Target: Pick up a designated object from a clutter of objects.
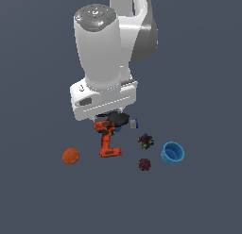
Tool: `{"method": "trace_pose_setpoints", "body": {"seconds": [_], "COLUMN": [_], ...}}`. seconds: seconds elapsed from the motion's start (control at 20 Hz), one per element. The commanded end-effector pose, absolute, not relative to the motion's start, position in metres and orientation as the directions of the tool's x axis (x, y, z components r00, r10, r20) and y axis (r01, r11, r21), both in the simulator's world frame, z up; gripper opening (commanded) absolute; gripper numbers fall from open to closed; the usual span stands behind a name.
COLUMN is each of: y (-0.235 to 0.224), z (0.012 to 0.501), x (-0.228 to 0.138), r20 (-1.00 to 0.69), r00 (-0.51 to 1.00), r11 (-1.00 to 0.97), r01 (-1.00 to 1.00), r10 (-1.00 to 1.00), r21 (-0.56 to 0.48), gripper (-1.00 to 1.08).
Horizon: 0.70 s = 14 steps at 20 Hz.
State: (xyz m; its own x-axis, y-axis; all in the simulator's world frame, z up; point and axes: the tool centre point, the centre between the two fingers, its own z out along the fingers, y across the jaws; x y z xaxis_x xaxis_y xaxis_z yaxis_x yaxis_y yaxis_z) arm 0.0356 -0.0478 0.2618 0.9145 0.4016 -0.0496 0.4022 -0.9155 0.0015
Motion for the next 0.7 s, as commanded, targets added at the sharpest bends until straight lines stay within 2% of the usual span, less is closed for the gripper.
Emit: {"method": "trace_pose_setpoints", "body": {"seconds": [0.0, 0.65], "y": [-0.055, -0.097], "z": [0.256, 0.221], "x": [0.042, 0.068], "r20": [-0.047, -0.035], "r00": [0.892, 0.743], "r11": [-0.893, -0.744], "r01": [0.45, 0.668], "r10": [0.449, 0.668], "r21": [-0.001, -0.011], "gripper": [1.0, 1.0]}}
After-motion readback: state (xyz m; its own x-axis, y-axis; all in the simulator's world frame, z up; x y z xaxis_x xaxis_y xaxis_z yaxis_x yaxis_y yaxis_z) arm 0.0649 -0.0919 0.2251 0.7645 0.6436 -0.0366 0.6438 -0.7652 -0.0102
